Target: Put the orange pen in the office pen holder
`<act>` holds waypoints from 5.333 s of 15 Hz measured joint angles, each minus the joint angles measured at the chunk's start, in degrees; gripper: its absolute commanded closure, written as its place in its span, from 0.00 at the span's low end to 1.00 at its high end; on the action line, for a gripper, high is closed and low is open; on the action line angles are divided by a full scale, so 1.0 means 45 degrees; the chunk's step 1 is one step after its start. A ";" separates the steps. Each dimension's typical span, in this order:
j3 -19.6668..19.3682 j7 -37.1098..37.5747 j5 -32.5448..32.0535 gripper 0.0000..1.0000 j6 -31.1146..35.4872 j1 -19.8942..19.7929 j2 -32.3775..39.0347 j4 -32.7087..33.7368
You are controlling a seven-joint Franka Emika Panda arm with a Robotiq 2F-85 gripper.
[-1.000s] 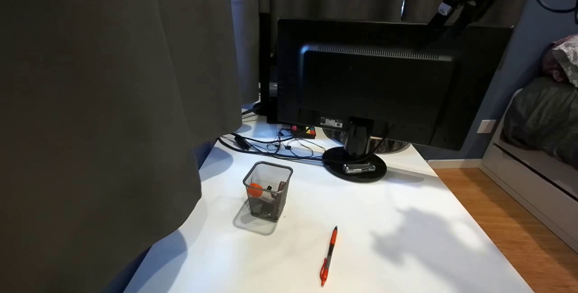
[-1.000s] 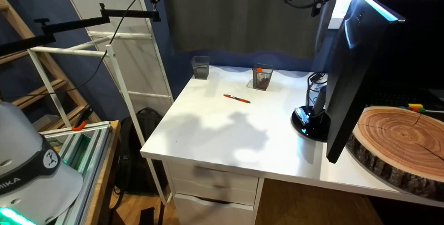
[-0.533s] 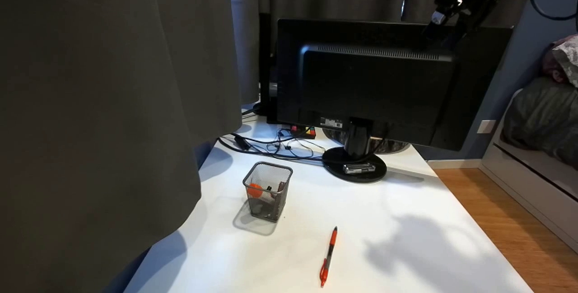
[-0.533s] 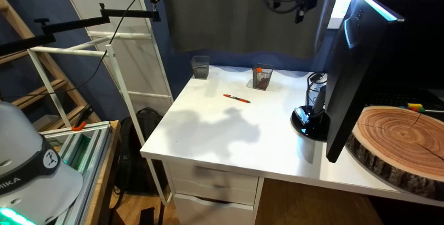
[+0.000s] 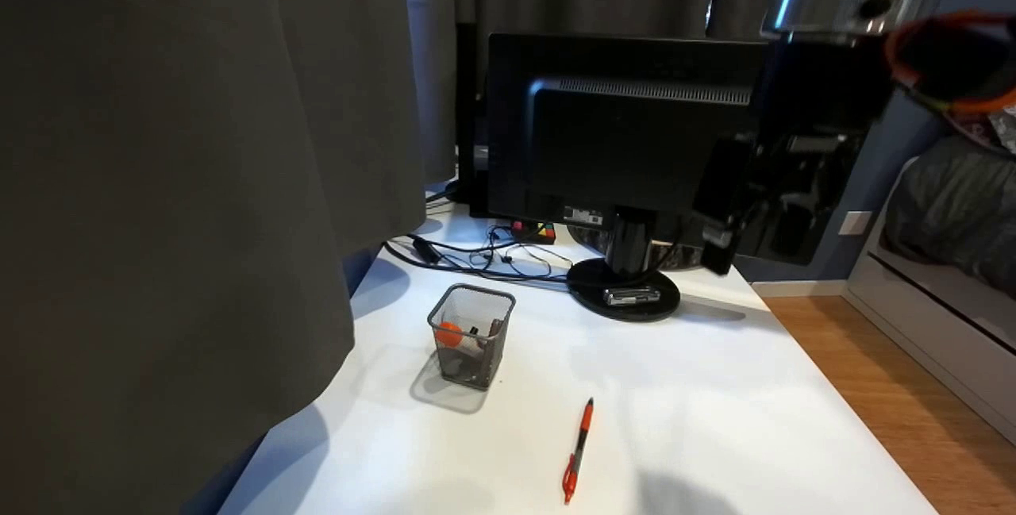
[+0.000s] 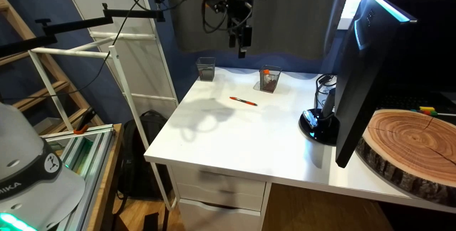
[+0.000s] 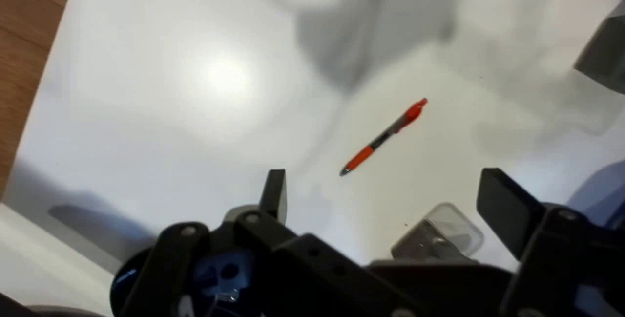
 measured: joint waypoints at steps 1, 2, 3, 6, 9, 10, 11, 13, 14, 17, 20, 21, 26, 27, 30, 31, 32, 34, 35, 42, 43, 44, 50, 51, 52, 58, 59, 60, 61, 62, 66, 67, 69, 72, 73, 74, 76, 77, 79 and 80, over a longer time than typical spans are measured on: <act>-0.0001 0.1003 -0.0612 0.00 0.0446 0.0146 0.0263 -0.0301; -0.0018 0.1949 -0.0981 0.00 0.1130 0.0230 0.0617 -0.0560; -0.0075 0.2772 -0.1165 0.00 0.2073 0.0299 0.1099 -0.0758; -0.0442 0.4566 -0.1191 0.00 0.4659 0.0531 0.2973 -0.0578; -0.0997 0.6012 -0.0956 0.00 0.5816 0.0865 0.4675 0.0587; -0.0980 0.6308 -0.0564 0.00 0.5791 0.0891 0.5111 0.1070; -0.0916 0.6427 -0.0245 0.00 0.5749 0.0903 0.5432 0.1478; -0.0871 0.6573 -0.0018 0.00 0.5680 0.0964 0.5715 0.1903; -0.0863 0.6607 0.0018 0.00 0.5665 0.0976 0.5740 0.1966; -0.2041 0.8190 -0.0258 0.00 0.5230 0.1885 0.5818 0.2081; -0.2907 1.0304 -0.0509 0.00 0.4160 0.2856 0.6595 0.2939; -0.2906 1.0785 -0.0509 0.00 0.3856 0.2976 0.6962 0.3336; -0.2594 1.1734 -0.0508 0.04 0.3098 0.2972 0.8404 0.5148; -0.2567 1.1790 -0.0499 0.12 0.3009 0.2932 0.8526 0.5361; -0.2410 1.1850 -0.0493 0.28 0.2767 0.2744 0.8683 0.5765; -0.2286 1.1850 -0.0492 0.34 0.2720 0.2657 0.8729 0.5860; -0.2159 1.1849 -0.0492 0.37 0.2699 0.2593 0.8806 0.5959; -0.1930 1.1845 -0.0484 0.36 0.2699 0.2498 0.9005 0.6113; -0.1867 1.1844 -0.0482 0.44 0.2699 0.2485 0.9107 0.6186; -0.1815 1.1845 -0.0481 1.00 0.2753 0.2453 0.9585 0.6630; -0.1819 1.1845 -0.0481 1.00 0.2753 0.2449 0.9584 0.6672; -0.1827 1.1845 -0.0482 1.00 0.2746 0.2447 0.9579 0.6714; -0.2276 1.1816 -0.0722 0.97 0.2115 0.2451 0.8995 0.6556; -0.2623 1.1943 -0.1073 0.97 0.2077 0.2504 0.8602 0.6318; -0.3094 1.2182 -0.1586 0.97 0.2004 0.2610 0.8104 0.6024; -0.4832 1.3465 -0.5685 0.97 0.1980 0.3156 0.5482 0.5674; -0.4861 1.3871 -0.6449 0.97 0.2009 0.3318 0.5451 0.5915; -0.4865 1.4390 -0.7220 0.97 0.2052 0.3541 0.5569 0.6182; -0.4874 1.5027 -0.7978 0.97 0.2160 0.3843 0.5815 0.6483; -0.4882 1.5675 -0.8763 0.97 0.2244 0.4208 0.6154 0.6802; -0.4978 1.8339 -1.1520 0.97 0.2201 0.5703 0.7940 0.8295; -0.5182 1.8916 -1.2013 0.97 0.2198 0.6038 0.8378 0.8694; -0.5784 1.9833 -1.2641 0.97 0.2196 0.6624 0.9195 0.9514; -0.6453 2.0522 -1.3005 0.60 0.2074 0.6955 1.0150 1.0560; -0.6473 2.0495 -1.2985 0.55 0.1984 0.6924 1.0376 1.0779; -0.6456 2.0425 -1.2947 0.47 0.1969 0.6879 1.0556 1.0929; -0.6376 2.0328 -1.2923 0.34 0.1969 0.6808 1.0814 1.1065; -0.6357 2.0317 -1.2921 0.27 0.1971 0.6798 1.0856 1.1070; -0.6464 2.0666 -1.2818 0.12 0.1970 0.6742 1.0662 1.1021; -0.6545 2.1025 -1.2779 0.06 0.2011 0.6651 1.0286 1.0805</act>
